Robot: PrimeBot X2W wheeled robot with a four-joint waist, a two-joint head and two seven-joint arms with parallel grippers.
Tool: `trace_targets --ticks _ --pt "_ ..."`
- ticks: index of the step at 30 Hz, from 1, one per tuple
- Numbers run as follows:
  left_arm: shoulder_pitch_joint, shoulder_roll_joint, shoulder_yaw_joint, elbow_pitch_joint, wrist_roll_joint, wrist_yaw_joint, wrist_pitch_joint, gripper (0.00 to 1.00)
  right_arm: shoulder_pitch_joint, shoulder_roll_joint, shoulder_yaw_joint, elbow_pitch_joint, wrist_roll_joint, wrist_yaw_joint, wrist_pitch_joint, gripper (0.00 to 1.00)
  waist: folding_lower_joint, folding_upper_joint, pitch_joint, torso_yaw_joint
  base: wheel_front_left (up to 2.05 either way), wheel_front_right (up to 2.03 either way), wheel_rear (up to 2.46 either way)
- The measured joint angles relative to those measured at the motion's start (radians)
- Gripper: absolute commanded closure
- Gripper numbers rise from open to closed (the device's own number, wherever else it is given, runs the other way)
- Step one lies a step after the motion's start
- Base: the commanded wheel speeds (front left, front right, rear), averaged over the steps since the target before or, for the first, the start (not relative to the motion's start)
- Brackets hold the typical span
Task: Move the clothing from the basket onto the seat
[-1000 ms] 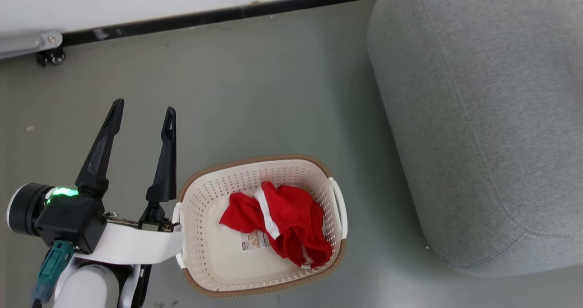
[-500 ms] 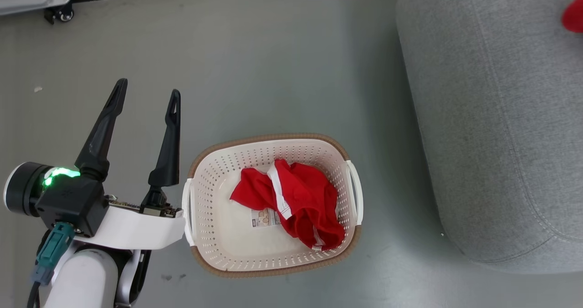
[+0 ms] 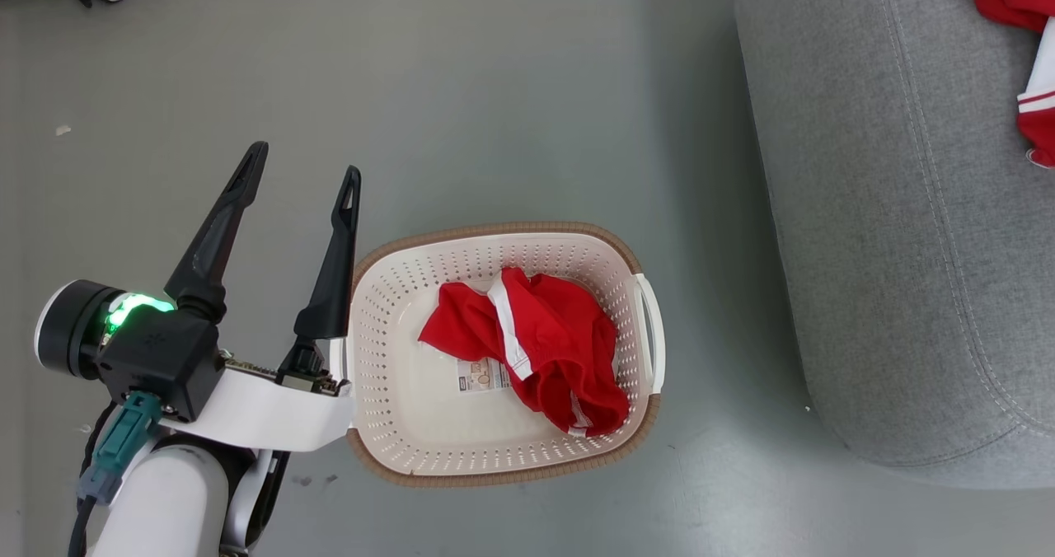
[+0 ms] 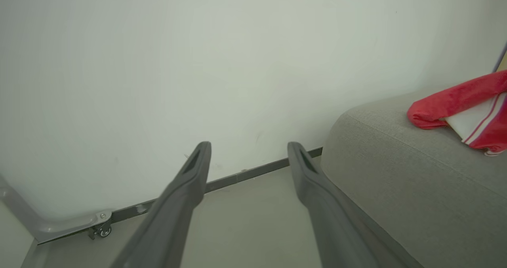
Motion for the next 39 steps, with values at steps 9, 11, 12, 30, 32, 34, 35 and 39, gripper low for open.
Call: trace_targets --ticks 9,11,12,30,32,34,35,39 --pt "-0.018 -0.002 0.006 0.015 0.000 0.001 0.000 0.00 0.053 -0.018 -0.073 0.083 -0.006 0.000 -0.025 1.00 0.0000 0.0000 0.016 -0.026 0.00 0.00 0.00" --pt "-0.018 -0.002 0.008 0.020 0.000 0.001 0.000 0.00 0.056 -0.017 -0.081 0.097 -0.006 0.001 -0.032 1.00 0.0000 0.0000 0.018 -0.032 0.00 0.00 0.00" --pt "-0.018 -0.002 0.009 0.021 0.000 0.001 0.000 0.00 0.056 -0.016 -0.082 0.104 -0.006 0.001 -0.034 1.00 0.0000 0.0000 0.019 -0.035 0.00 0.00 0.00" --pt "-0.022 -0.023 0.015 0.048 -0.005 0.007 -0.041 0.00 0.056 0.055 -0.067 0.142 -0.031 0.003 -0.067 0.00 0.0000 0.0000 0.012 -0.077 0.00 0.00 0.00" --pt "-0.022 -0.027 0.014 0.058 -0.005 0.008 -0.046 0.00 0.056 0.058 -0.056 0.141 -0.031 0.003 -0.077 0.00 0.0000 0.0000 0.009 -0.080 0.00 0.00 0.00" --pt "-0.022 -0.034 0.014 0.067 -0.007 0.010 -0.056 0.00 0.056 0.064 -0.038 0.137 -0.031 0.003 -0.086 0.00 0.0000 0.0000 0.006 -0.084 0.00 0.00 0.00" --pt "-0.022 -0.037 0.014 0.072 -0.010 0.010 -0.062 0.00 0.056 0.069 -0.034 0.135 -0.031 0.003 -0.093 0.00 0.0000 0.0000 0.004 -0.086 0.00 0.00 0.00" --pt "-0.022 -0.049 0.017 0.092 -0.024 0.010 -0.082 0.00 0.056 0.073 -0.006 0.121 -0.030 0.003 -0.104 0.00 0.0000 0.0000 -0.006 -0.093 0.00 0.00 0.00"
